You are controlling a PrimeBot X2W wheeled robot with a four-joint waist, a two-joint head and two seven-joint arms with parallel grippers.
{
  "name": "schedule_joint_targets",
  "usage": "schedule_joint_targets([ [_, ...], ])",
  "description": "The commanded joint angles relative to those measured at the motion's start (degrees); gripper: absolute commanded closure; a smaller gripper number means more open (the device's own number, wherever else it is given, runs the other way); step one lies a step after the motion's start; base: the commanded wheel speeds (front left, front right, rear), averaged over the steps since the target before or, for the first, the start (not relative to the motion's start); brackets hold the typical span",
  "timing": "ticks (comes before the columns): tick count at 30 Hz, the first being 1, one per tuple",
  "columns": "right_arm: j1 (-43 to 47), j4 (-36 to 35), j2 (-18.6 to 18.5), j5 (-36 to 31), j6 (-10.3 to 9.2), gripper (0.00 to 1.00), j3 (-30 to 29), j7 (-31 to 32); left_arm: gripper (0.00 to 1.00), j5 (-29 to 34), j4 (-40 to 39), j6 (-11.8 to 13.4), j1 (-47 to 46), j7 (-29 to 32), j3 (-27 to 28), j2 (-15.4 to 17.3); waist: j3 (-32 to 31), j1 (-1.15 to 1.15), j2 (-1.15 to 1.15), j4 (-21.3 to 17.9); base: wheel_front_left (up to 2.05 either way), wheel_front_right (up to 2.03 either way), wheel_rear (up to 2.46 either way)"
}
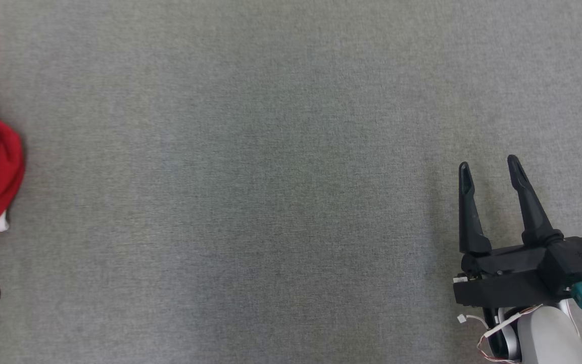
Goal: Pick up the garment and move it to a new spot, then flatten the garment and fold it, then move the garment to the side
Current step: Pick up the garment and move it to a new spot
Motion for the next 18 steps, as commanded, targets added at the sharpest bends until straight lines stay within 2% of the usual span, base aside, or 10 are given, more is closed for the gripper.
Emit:
schedule_joint_targets([
  [1,0.3,0.1,-0.1,0.0,-0.1,0.0,0.2,0.0,1.0,0.2,0.4,0.1,-1.0,-0.9,0.1,0.6,-0.9,0.0,-0.01,0.6,0.0,0.0,0.0],
  [5,0.8,0.4,-0.1,0.4,-0.1,0.0,0.4,0.0,1.0,-0.7,0.3,0.1,-2.4,-4.5,0.5,0.5,-2.7,0.0,-0.01,1.3,0.0,0.0,0.0],
  [10,1.6,0.8,-0.1,1.3,-0.1,0.0,0.1,0.0,1.0,1.2,-2.9,0.1,-4.7,-8.0,-0.8,1.5,-5.1,0.0,-0.01,2.3,0.0,0.0,0.0],
  [18,2.5,1.5,-0.1,3.9,-0.1,0.0,1.1,0.0,1.0,4.1,-15.2,0.7,-9.1,-8.7,-3.5,2.0,-8.8,0.0,-0.01,1.1,0.0,0.0,0.0],
])
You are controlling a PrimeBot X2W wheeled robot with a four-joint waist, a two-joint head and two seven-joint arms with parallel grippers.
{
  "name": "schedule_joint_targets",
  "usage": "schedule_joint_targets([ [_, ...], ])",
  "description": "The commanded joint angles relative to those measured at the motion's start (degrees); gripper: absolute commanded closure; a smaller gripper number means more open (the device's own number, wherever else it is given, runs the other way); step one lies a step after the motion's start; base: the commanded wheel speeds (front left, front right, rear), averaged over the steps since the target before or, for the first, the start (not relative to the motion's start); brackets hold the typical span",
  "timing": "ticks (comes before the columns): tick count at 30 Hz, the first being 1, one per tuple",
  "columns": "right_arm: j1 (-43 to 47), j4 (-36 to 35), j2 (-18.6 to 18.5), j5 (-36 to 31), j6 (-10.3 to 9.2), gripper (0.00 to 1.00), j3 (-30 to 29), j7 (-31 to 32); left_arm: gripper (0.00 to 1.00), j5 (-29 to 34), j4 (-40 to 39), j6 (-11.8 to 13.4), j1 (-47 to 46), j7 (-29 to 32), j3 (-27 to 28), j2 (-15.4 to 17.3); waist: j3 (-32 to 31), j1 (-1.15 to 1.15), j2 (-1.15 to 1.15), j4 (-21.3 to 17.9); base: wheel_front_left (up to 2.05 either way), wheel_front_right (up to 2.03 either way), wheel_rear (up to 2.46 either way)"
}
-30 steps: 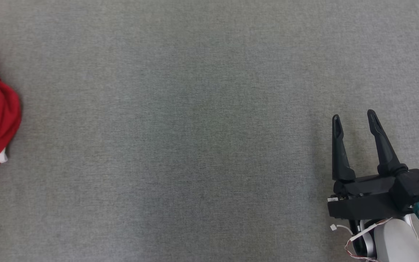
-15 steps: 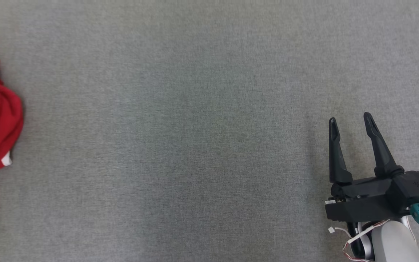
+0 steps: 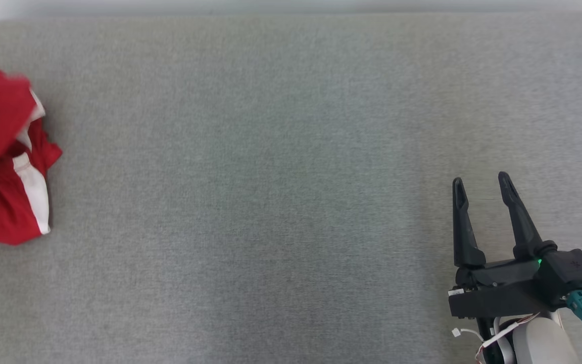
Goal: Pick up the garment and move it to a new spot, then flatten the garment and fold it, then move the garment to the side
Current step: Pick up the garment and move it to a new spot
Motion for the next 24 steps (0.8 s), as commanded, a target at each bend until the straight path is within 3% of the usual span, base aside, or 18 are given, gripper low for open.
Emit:
schedule_joint_targets([
  [1,0.8,0.1,-0.1,1.0,-0.1,0.0,0.0,0.0,1.0,0.6,-2.7,0.1,-1.3,0.6,-0.6,0.5,-1.7,0.01,0.0,-1.4,0.0,0.0,0.0],
  [9,1.9,1.0,-0.1,4.1,-0.1,0.0,-0.1,0.0,1.0,1.8,-18.0,0.1,-4.2,7.8,-5.6,-0.5,-3.8,0.01,0.0,-6.9,0.0,0.0,0.0],
  [13,2.0,1.2,-0.1,5.0,-0.1,0.0,0.1,0.0,1.0,1.7,-21.5,0.1,-4.6,10.6,-8.0,-2.1,-4.1,0.01,0.0,-9.4,0.0,0.0,0.0],
  [24,3.4,1.3,-0.1,6.9,-0.1,0.0,-0.3,0.0,1.0,1.3,-25.7,0.7,-2.3,13.7,-16.6,-11.5,-5.0,0.01,0.0,-16.9,0.0,0.0,0.0],
])
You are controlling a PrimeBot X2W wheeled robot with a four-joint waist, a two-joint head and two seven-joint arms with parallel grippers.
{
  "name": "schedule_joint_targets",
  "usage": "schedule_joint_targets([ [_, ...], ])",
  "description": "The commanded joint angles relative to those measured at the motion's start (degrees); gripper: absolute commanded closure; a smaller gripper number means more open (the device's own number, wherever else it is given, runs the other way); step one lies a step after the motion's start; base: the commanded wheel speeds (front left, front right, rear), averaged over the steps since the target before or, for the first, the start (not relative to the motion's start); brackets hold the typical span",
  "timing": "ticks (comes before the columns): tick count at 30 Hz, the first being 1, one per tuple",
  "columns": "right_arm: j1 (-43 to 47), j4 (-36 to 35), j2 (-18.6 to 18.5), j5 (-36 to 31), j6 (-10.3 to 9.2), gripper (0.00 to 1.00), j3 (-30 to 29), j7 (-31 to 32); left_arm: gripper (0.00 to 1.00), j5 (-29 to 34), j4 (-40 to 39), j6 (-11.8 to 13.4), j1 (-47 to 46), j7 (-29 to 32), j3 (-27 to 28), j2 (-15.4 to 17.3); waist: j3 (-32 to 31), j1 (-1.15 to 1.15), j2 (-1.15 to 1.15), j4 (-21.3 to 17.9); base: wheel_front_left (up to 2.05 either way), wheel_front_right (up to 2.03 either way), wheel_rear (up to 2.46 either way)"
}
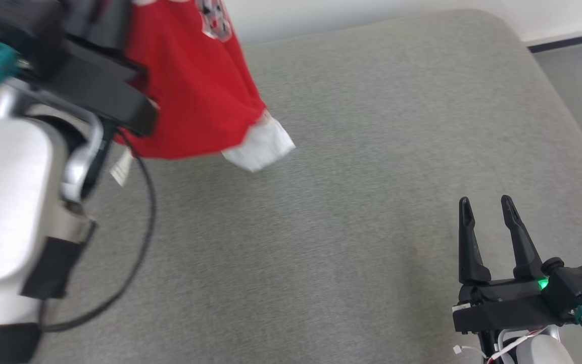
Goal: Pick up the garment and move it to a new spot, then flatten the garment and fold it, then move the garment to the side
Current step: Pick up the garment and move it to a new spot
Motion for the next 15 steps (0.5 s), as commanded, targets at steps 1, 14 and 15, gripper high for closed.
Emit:
schedule_joint_targets([
  [1,0.4,-0.1,-0.1,0.4,-0.1,0.0,0.0,0.0,1.0,-0.8,-0.2,0.5,0.9,-0.1,-0.1,-0.7,-0.4,0.01,0.0,-2.3,0.0,0.0,0.0],
  [14,0.6,0.0,-0.1,0.3,-0.1,0.0,0.5,0.0,1.0,-2.4,6.2,2.7,14.4,-3.4,-5.5,-6.8,0.6,0.01,0.0,-4.1,0.0,0.0,0.0],
  [15,0.6,0.1,-0.1,0.3,-0.1,0.0,0.6,0.0,1.0,-2.7,7.2,2.9,15.8,-4.0,-5.5,-6.8,0.7,0.01,0.0,-4.1,0.0,0.0,0.0],
])
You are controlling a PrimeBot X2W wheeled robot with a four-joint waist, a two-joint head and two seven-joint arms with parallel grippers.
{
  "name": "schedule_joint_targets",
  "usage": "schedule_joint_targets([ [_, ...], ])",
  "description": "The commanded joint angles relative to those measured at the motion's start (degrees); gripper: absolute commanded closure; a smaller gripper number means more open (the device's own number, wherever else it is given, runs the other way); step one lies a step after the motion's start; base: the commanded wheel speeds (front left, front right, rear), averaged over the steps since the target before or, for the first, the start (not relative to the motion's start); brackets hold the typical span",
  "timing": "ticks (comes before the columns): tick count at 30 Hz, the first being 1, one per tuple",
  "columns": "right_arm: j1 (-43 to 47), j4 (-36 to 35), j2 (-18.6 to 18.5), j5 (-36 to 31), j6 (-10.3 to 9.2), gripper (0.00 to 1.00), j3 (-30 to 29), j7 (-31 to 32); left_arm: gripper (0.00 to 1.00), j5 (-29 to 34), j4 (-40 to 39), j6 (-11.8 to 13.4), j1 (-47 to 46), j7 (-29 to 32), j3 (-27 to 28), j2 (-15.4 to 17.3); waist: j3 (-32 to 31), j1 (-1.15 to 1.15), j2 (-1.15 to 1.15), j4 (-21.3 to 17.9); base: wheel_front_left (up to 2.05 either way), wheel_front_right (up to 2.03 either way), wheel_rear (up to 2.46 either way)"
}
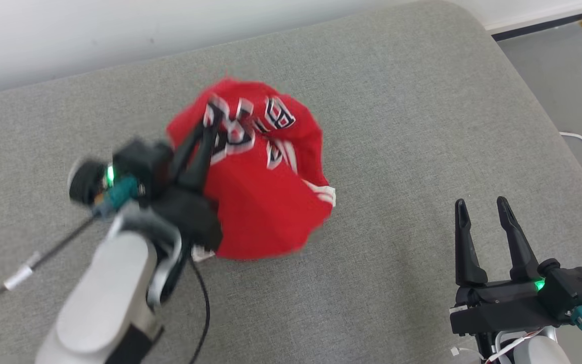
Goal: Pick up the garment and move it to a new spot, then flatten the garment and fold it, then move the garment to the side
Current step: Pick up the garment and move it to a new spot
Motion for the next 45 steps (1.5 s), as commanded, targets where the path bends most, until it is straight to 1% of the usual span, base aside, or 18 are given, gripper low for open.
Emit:
schedule_joint_targets([
  [1,0.4,0.1,-0.1,0.2,-0.1,0.0,0.1,0.0,1.0,-0.4,1.9,0.4,3.2,-1.2,-0.2,0.0,0.1,0.0,0.0,-0.1,0.0,0.0,0.0],
  [4,0.7,0.4,-0.1,-0.2,-0.1,0.0,0.0,0.0,1.0,-1.2,5.3,0.6,7.4,-2.5,-0.9,-0.5,-0.1,0.0,0.0,0.5,0.0,0.0,0.0],
  [5,0.8,0.6,-0.1,-0.4,-0.1,0.0,0.3,0.0,0.91,-1.0,6.3,0.5,8.2,-3.3,-1.3,-0.7,-0.1,0.0,0.0,0.9,0.0,0.0,0.0],
  [6,0.8,0.6,-0.1,-0.6,-0.1,0.0,0.4,0.0,0.0,-0.9,7.3,0.4,8.7,-3.7,-1.7,-1.0,-0.1,0.0,0.0,1.4,0.0,0.0,0.0],
  [8,0.5,0.6,-0.1,-0.9,-0.1,0.0,0.7,0.0,0.0,-0.6,8.8,0.0,9.3,-5.2,-2.5,-1.6,-0.5,0.0,0.0,2.4,0.0,0.0,0.0],
  [11,0.6,0.3,-0.1,-1.7,-0.1,0.0,0.3,0.0,0.0,-0.5,8.7,-0.4,8.6,-8.5,-2.7,-2.6,-1.7,0.0,0.0,4.3,0.0,0.0,0.0],
  [14,1.4,0.0,-0.1,-2.4,-0.1,0.0,-0.2,0.0,0.0,-0.1,7.3,0.0,8.1,-10.7,-1.7,-2.6,-3.5,0.0,0.0,6.4,0.0,0.0,0.0],
  [17,1.9,-0.4,-0.1,-2.7,-0.1,0.0,-0.6,0.0,0.0,-0.3,5.7,0.5,8.9,-11.5,-0.4,-2.3,-4.7,0.0,0.0,7.9,0.0,0.0,0.0],
  [18,2.2,-0.5,-0.1,-2.5,-0.1,0.0,-0.6,0.0,0.0,-0.1,4.8,1.0,9.4,-11.7,0.4,-1.8,-5.2,0.0,0.0,8.5,0.0,0.0,0.0],
  [19,2.7,-0.9,-0.1,-2.6,-0.1,0.0,-0.8,0.0,0.0,0.4,3.2,1.5,10.6,-11.9,1.6,-0.8,-6.2,0.0,0.0,10.0,0.0,0.0,0.0],
  [23,3.9,-1.5,-0.1,-2.8,-0.1,0.0,-1.1,0.0,0.0,0.8,-0.5,2.9,14.2,-12.1,4.7,1.3,-8.0,0.0,0.0,12.8,0.0,0.0,0.0],
  [26,4.5,-1.8,-0.1,-3.2,-0.1,0.0,-1.2,0.0,0.0,1.1,-3.9,4.0,18.0,-12.1,8.4,2.8,-9.1,0.0,0.0,14.8,0.0,0.0,0.0],
  [30,5.3,-1.9,-0.1,-3.6,-0.1,0.0,-1.5,0.0,0.0,1.4,-7.8,5.5,23.3,-12.1,13.2,3.9,-10.2,0.0,0.0,17.0,0.0,0.0,0.0],
  [34,5.9,-1.8,-0.1,-3.9,-0.1,0.0,-1.6,0.0,0.0,2.0,-10.9,6.3,29.1,-12.1,17.8,4.5,-11.0,0.0,0.0,18.3,0.0,0.0,0.0],
  [36,6.1,-1.6,-0.1,-3.9,-0.1,0.0,-1.7,0.0,0.0,2.3,-12.4,6.5,31.6,-12.1,19.9,4.3,-11.3,0.0,0.0,18.6,0.0,0.0,0.0],
  [40,6.5,-1.5,-0.1,-4.0,-0.1,0.0,-1.6,0.0,0.0,3.3,-14.5,6.3,36.7,-12.1,23.0,2.5,-11.6,0.0,0.0,18.6,0.0,0.0,0.0],
  [45,7.2,-0.9,-0.1,-4.1,-0.1,0.0,-1.6,0.0,0.0,5.5,-15.6,5.5,41.6,-12.1,25.0,-0.4,-12.0,0.0,0.0,18.1,0.0,0.0,0.0],
])
